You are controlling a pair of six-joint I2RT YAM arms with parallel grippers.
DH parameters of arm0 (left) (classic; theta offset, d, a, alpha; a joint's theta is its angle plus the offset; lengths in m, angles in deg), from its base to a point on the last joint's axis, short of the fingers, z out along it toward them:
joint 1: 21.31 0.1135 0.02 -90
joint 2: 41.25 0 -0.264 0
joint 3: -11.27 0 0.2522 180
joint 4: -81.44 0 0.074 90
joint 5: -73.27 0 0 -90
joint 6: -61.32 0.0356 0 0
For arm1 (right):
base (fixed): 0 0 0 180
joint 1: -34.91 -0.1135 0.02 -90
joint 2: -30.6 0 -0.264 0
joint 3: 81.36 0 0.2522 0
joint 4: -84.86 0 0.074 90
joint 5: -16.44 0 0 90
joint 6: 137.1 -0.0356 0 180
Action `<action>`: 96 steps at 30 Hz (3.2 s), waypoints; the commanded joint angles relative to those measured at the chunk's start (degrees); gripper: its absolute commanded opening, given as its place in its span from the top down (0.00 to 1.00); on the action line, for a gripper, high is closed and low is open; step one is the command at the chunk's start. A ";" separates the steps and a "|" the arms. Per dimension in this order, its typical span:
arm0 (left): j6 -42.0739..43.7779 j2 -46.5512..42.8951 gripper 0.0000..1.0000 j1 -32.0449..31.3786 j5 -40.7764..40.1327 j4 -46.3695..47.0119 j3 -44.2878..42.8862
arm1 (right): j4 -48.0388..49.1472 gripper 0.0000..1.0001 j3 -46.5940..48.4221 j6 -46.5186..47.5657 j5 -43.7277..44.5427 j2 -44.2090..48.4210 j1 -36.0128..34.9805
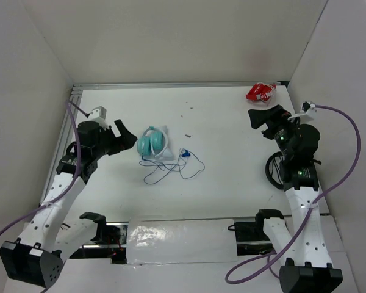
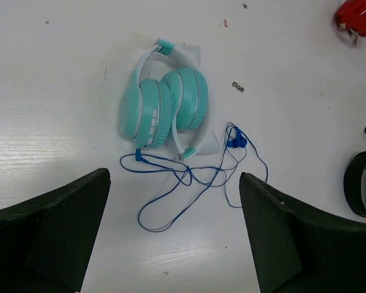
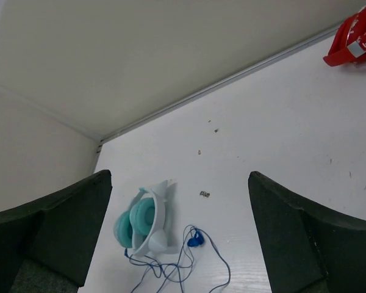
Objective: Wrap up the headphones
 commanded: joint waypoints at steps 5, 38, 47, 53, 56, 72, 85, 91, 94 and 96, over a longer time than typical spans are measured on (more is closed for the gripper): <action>2.24 10.92 0.01 2.06 5.39 6.47 -5.43 | 4.12 0.00 -1.22 5.66 -1.43 -0.40 -4.11; 3.47 61.50 0.36 -0.74 4.01 -3.82 -26.99 | 9.39 0.03 -1.93 10.49 33.03 -14.91 -26.17; 5.41 55.53 1.00 -5.58 -0.38 -1.53 -26.28 | 9.49 0.01 -0.79 14.98 28.46 -16.93 -29.42; 6.63 47.36 1.00 -9.70 -3.55 -1.71 -28.22 | 11.95 0.00 -0.96 17.26 27.49 -18.25 -34.42; 7.95 42.70 1.00 -12.69 -8.02 -0.04 -27.25 | 11.94 0.00 -0.87 17.53 25.65 -18.43 -35.05; 8.75 35.40 1.00 -16.57 -13.75 -2.31 -47.54 | 33.27 0.00 -20.55 27.10 11.58 -3.58 -37.69; 2.68 33.38 1.00 -14.90 -4.71 -4.69 -66.00 | 52.55 0.00 -19.09 30.62 0.42 -26.82 -38.13; 1.81 30.05 1.00 -14.90 0.83 -3.91 -69.97 | 57.37 0.00 -11.43 27.03 -2.30 -43.28 -38.65; 1.19 27.49 1.00 -14.81 1.72 -2.16 -68.48 | 63.79 0.00 -10.37 23.95 -5.81 -48.47 -39.88; 0.22 26.18 1.00 -14.81 1.55 -1.27 -67.34 | 64.86 0.00 -8.27 23.25 -8.44 -51.28 -41.37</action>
